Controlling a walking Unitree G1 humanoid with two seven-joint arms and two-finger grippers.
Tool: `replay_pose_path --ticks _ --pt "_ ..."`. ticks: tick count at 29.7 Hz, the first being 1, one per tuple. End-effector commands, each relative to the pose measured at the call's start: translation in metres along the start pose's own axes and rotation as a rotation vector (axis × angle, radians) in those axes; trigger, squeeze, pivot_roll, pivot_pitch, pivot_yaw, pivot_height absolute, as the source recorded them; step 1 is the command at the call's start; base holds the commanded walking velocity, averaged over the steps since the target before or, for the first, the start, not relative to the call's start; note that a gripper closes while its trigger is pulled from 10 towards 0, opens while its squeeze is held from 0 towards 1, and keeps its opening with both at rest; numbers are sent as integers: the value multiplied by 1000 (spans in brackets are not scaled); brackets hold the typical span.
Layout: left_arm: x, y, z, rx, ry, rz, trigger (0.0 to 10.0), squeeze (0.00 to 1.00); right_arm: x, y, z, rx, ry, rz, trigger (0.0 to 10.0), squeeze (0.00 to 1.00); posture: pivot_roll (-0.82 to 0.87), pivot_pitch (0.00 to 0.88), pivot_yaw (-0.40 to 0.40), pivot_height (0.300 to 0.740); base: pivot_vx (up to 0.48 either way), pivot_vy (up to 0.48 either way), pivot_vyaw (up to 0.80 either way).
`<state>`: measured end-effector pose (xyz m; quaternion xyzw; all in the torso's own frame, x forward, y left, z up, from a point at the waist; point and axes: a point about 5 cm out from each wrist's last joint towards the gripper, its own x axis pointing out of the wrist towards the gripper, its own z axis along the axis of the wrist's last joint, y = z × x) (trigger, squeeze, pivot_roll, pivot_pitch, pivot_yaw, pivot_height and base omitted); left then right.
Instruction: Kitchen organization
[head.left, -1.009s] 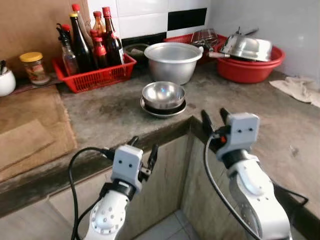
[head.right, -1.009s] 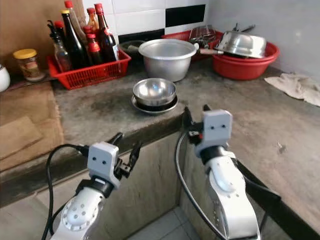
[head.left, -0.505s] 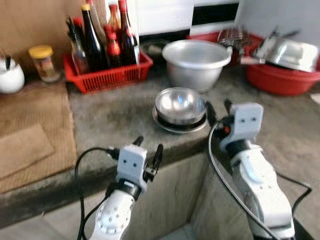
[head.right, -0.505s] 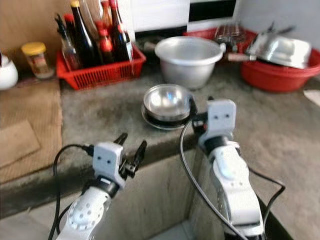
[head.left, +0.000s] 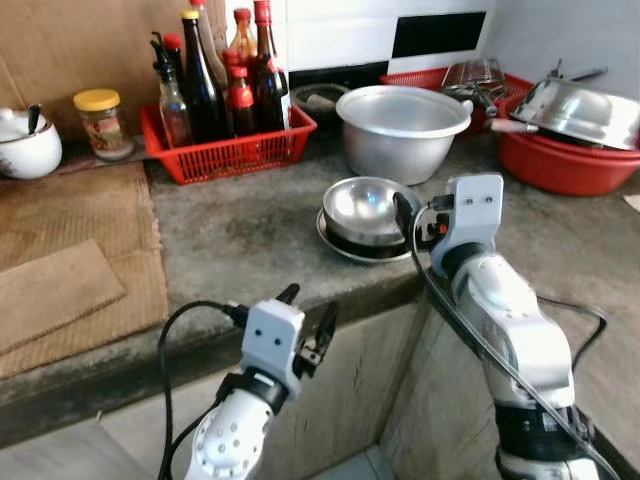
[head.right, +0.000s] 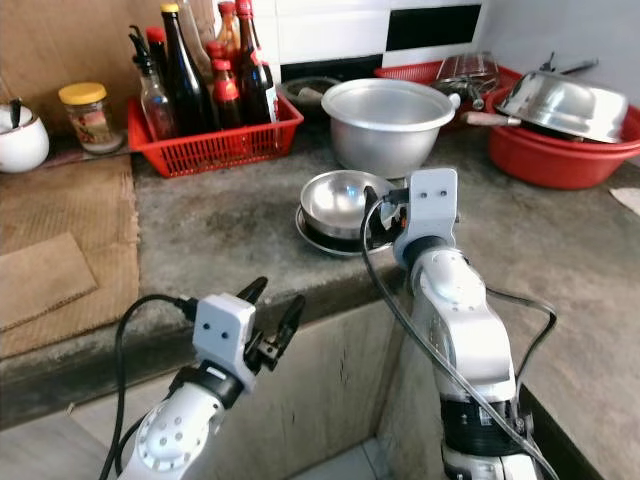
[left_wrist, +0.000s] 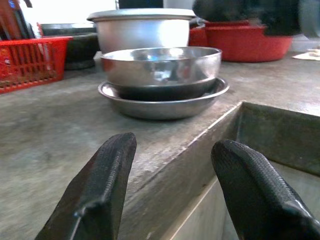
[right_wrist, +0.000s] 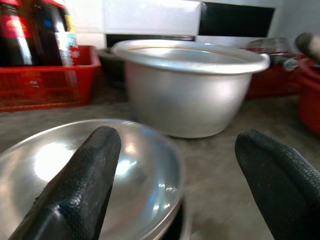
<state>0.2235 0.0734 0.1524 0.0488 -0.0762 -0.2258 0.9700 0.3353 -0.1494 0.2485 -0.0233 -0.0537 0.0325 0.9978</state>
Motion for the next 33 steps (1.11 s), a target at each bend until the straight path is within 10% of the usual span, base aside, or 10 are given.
replay_pose_path --ticks 1,6,7,8,9,12,13,14,33 --pt "1 -1 4 -9 -15 -3 10000 0 6 -5 0 -18 39 -52 10000 0 158 82 -50 740 0 0 0" --pt "0 0 3 -4 -12 4 10000 0 18 -10 15 23 84 -2 10000 0 161 82 -55 740 0 0 0" --pt "0 -1 3 -4 -10 3 10000 0 21 -11 16 17 107 0 10000 255 161 80 -55 740 0 0 0" --pt "0 -1 3 -5 -10 4 10000 0 22 -12 16 16 113 -2 10000 255 161 80 -55 740 0 0 0" --pt "0 -1 3 -5 -10 3 10000 0 24 -12 15 21 129 4 10000 1000 160 80 -55 740 0 0 0" --pt "0 -3 2 -7 -7 -3 10000 0 29 -7 15 8 185 49 10000 1000 161 75 -57 740 0 0 0" --pt "0 -3 1 -7 -6 -4 10000 0 30 -6 15 0 206 56 10000 118 161 75 -57 740 0 0 0" --pt "0 -3 1 -4 -5 -5 10000 0 32 -5 15 7 240 69 10000 0 161 74 -59 740 0 0 0" --pt "0 0 0 1 8 20 10000 0 55 -2 17 133 535 197 10000 0 169 82 -69 740 0 0 0"
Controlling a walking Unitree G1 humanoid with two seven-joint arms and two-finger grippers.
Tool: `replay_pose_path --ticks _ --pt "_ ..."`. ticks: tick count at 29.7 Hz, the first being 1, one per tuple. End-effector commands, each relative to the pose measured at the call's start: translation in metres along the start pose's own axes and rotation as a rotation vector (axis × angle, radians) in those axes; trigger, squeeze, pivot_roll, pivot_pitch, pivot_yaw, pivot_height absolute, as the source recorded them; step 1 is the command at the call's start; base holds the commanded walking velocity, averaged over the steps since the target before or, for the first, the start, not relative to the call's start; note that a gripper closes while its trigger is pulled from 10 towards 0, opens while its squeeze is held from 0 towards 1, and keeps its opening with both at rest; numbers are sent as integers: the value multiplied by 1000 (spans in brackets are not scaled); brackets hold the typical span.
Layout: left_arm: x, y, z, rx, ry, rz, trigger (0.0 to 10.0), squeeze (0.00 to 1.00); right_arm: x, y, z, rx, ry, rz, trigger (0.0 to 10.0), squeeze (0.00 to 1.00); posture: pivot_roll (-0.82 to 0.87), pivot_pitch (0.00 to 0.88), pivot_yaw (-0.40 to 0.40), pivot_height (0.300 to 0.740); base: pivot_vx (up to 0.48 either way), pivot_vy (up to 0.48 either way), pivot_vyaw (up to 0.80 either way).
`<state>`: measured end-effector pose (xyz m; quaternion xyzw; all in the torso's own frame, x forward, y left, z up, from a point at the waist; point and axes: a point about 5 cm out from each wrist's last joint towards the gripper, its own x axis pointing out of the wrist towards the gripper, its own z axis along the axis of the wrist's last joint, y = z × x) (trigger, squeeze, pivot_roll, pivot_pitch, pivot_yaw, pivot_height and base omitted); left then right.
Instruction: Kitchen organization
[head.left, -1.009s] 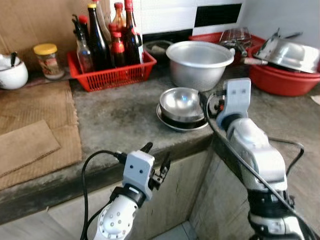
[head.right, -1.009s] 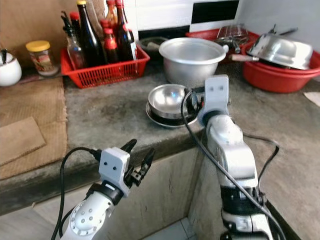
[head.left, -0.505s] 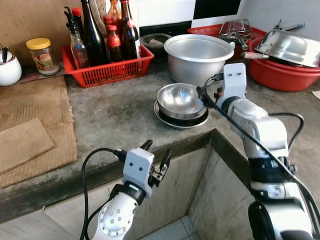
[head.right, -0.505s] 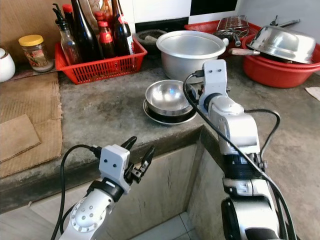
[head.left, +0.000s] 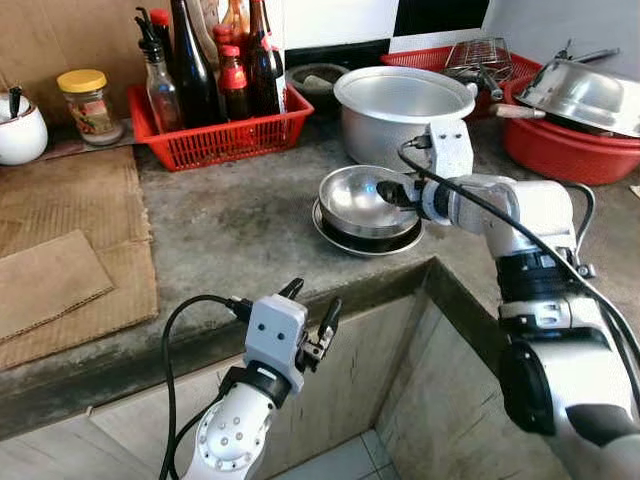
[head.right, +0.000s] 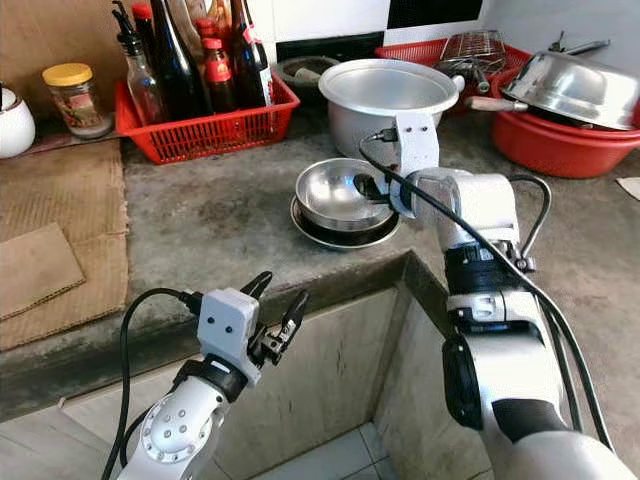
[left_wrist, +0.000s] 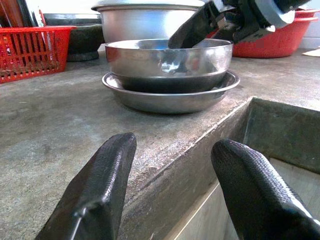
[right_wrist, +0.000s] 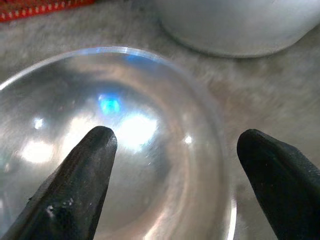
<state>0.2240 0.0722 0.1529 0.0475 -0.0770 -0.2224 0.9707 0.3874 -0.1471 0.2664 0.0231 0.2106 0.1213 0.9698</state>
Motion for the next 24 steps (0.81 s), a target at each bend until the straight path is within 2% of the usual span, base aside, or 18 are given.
replay_pose_path --ticks 1,6,7,8,9,10,24 --pt "-1 0 0 3 10 14 10000 0 0 0 4 16 21 13 10000 0 167 88 -67 740 0 0 0" --pt "-1 0 0 3 10 17 10000 0 1 -2 4 43 55 26 10000 0 166 89 -68 740 0 0 0" --pt "-1 1 0 3 11 17 10000 0 2 -2 4 47 58 30 8235 0 166 90 -69 740 0 0 0" --pt "-1 1 0 3 11 17 10000 0 2 -2 4 47 58 30 8235 0 166 90 -69 740 0 0 0" --pt "-1 1 0 4 11 18 10000 0 2 -2 4 47 61 34 863 0 166 92 -68 740 0 0 0" --pt "-1 1 0 4 11 19 10000 0 2 -2 5 41 65 36 0 0 166 92 -68 740 0 0 0" --pt "-1 2 -1 7 18 25 10000 0 5 -2 6 63 57 33 0 0 165 94 -64 740 0 0 0"
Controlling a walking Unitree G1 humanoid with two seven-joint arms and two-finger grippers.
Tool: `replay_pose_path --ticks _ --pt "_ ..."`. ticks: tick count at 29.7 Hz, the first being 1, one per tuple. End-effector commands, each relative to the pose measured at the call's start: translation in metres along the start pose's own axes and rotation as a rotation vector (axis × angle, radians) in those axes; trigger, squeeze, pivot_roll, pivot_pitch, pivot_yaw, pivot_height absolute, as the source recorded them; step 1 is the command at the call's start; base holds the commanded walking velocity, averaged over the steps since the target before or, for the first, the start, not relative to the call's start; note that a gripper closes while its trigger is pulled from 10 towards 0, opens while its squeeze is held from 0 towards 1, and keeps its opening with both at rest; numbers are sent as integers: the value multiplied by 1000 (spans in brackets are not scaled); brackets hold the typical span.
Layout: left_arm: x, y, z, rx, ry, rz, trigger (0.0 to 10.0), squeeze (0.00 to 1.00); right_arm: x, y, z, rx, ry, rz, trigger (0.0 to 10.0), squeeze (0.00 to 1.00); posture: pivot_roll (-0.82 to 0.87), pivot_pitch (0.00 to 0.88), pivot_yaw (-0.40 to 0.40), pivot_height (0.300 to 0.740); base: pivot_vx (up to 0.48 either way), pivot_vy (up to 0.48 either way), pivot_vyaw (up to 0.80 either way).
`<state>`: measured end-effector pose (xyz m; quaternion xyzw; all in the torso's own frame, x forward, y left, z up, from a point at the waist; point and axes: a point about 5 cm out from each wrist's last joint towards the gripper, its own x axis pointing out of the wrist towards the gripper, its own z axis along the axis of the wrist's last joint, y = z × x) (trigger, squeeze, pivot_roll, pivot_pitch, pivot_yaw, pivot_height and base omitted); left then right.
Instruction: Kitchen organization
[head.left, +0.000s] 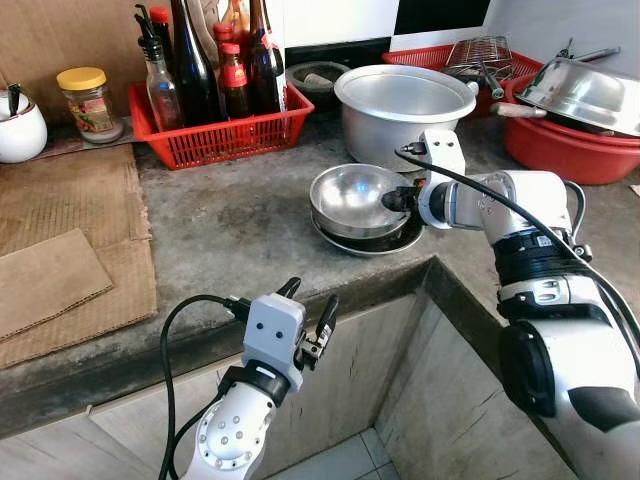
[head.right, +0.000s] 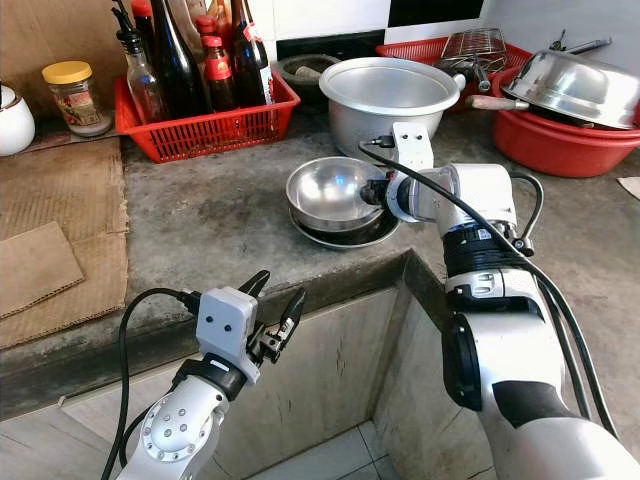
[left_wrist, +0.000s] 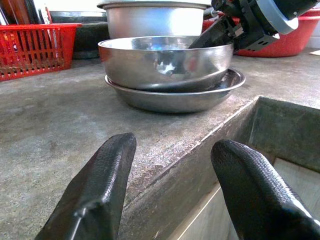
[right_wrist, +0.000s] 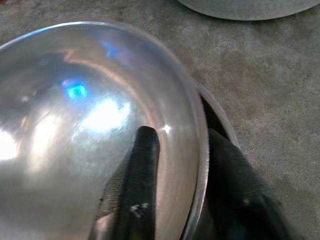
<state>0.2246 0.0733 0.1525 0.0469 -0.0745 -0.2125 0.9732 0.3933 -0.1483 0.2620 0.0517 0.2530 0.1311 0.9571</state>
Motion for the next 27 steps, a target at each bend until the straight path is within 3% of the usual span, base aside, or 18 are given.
replay_pose_path --ticks 1,10,15,18,20,22,25,27 --pt "-1 0 -1 8 12 5 10000 0 -2 1 7 4 -22 0 0 0 165 95 -65 740 0 0 0" --pt "-1 1 -1 8 15 11 10000 0 0 0 5 57 -20 -4 0 0 167 96 -67 740 0 0 0" --pt "-1 1 -1 8 15 12 10000 0 0 -4 8 154 -58 -8 0 0 167 96 -67 740 0 0 0" --pt "-1 1 -1 8 16 13 10000 0 -2 -7 12 219 -118 -1 0 0 170 95 -66 740 0 0 0" --pt "-1 1 -1 9 17 13 10000 0 -7 -12 21 377 -218 34 0 0 170 93 -69 740 0 0 0" --pt "-1 1 -1 9 16 13 10000 0 -8 -12 22 395 -227 40 0 0 170 93 -69 740 0 0 0" --pt "-1 1 -1 10 16 12 10000 0 -15 -15 25 479 -374 29 0 0 173 88 -66 740 0 0 0" --pt "-1 1 -1 11 13 13 10000 0 -22 -18 25 449 -476 -8 0 0 173 85 -66 740 0 0 0"
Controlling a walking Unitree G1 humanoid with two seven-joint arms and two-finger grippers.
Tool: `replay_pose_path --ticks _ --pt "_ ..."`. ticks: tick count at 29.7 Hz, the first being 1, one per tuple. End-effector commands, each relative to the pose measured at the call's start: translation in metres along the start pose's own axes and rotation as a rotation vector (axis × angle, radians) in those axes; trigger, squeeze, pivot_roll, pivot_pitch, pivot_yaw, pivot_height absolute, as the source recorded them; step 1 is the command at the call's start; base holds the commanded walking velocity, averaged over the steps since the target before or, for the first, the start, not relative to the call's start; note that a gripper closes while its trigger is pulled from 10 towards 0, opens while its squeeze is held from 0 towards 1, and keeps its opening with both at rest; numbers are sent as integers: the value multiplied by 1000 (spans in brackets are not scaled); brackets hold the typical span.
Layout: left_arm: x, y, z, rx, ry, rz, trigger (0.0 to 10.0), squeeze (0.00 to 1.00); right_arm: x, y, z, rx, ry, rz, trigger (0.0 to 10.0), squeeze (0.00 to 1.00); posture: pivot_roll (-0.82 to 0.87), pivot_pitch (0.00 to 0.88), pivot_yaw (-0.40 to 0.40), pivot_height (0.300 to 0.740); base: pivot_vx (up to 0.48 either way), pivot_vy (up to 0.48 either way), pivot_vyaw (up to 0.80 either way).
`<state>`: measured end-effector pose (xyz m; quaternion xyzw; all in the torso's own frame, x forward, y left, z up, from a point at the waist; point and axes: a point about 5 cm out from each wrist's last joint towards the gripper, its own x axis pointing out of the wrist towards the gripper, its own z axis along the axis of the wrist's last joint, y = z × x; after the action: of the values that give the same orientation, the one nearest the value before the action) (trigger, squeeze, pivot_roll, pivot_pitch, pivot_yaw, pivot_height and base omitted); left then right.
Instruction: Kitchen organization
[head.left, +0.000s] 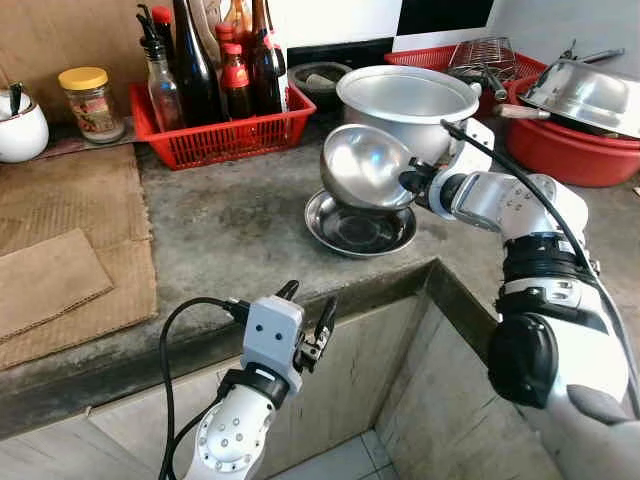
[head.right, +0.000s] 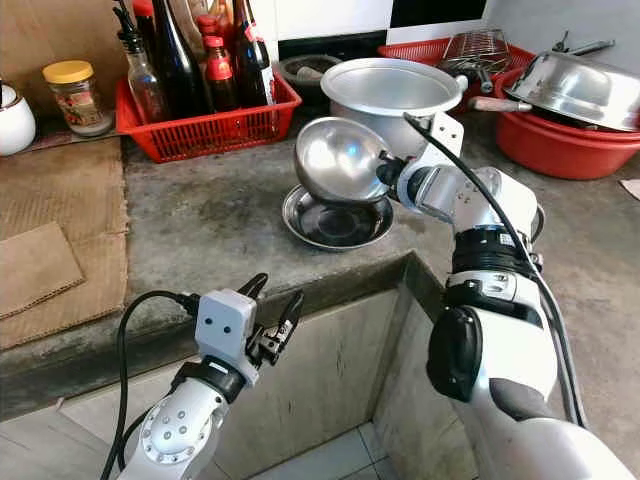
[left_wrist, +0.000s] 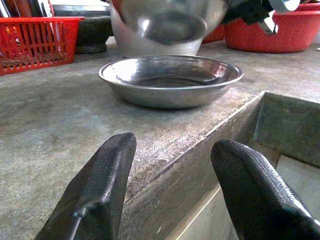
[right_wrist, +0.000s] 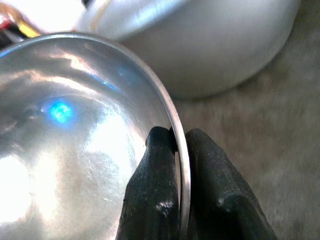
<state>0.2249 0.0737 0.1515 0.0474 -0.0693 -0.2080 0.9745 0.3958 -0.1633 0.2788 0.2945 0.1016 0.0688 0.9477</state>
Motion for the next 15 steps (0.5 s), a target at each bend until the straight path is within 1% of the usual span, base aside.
replay_pose_path --ticks 1,2,4,5,6,8,11,15 --pt "-1 0 0 12 1 5 10000 0 -12 1 15 -46 -165 4 0 0 173 85 -66 740 0 0 0" --pt "-2 1 1 12 1 7 10000 0 -17 1 15 -79 -223 1 0 0 174 80 -67 740 0 0 0" --pt "-2 1 0 13 0 10 10000 0 -26 -1 14 -117 -293 -22 0 0 171 80 -63 740 0 0 0" --pt "-2 1 0 13 0 10 10000 0 -26 -1 14 -117 -293 -22 0 0 171 80 -63 740 0 0 0" --pt "-2 1 0 14 1 11 10000 0 -38 -2 12 -189 -376 -56 0 0 168 75 -63 740 0 0 0" --pt "-2 2 0 14 1 11 10000 0 -50 -1 10 -219 -440 -56 0 0 165 73 -56 740 0 0 0" --pt "-2 3 0 13 0 10 10000 0 -63 -2 7 -216 -508 -74 0 0 163 69 -51 740 0 0 0" --pt "-1 3 0 16 -4 4 10000 0 -82 -4 -4 -316 -587 -131 0 0 158 61 -43 740 0 0 0"
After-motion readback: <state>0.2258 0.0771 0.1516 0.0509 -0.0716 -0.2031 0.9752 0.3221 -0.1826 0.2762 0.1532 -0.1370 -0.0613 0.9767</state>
